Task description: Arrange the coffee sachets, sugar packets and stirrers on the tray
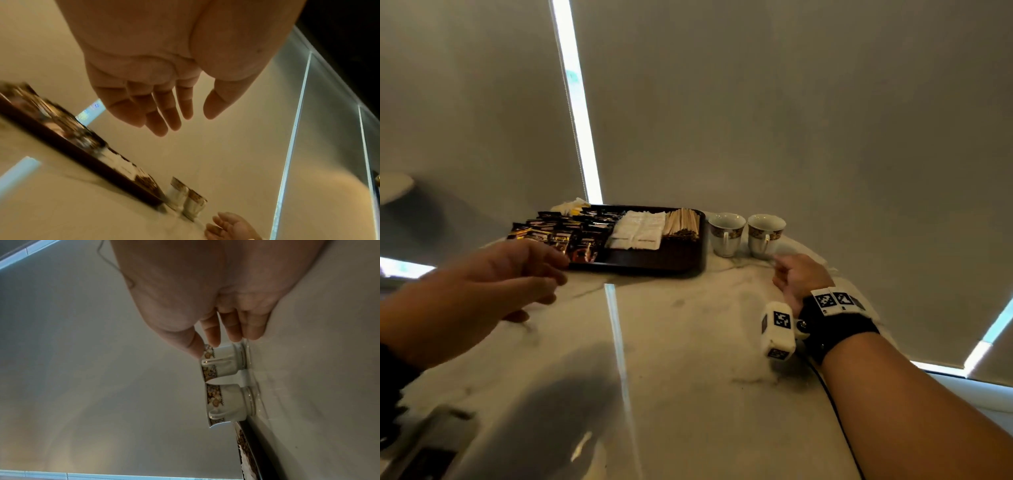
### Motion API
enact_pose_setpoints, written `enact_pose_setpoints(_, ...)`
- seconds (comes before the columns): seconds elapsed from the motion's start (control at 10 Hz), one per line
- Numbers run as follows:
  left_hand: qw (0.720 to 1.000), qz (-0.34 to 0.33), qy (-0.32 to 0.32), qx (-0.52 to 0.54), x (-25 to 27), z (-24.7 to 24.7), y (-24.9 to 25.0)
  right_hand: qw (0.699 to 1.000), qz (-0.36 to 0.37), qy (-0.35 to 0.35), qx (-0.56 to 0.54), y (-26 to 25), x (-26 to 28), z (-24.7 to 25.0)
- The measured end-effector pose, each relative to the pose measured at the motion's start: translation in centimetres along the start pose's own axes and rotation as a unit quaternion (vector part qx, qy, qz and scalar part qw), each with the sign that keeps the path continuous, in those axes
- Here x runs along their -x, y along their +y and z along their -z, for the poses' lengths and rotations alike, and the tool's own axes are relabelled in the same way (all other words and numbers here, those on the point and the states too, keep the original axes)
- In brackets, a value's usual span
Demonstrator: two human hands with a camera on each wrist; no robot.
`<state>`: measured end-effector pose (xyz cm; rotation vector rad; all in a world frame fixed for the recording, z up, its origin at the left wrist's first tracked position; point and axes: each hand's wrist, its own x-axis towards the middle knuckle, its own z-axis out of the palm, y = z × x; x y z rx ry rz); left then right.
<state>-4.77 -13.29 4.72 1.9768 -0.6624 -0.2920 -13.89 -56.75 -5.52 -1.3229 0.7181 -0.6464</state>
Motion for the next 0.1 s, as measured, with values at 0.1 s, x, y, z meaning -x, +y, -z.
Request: enact_pose_setpoints(0.1,0.997,-0.012,0.040,-0.070,4.40,4.77,-4.33,0.999,0.010,0.009,0.041,1.00,-0.07,0.62)
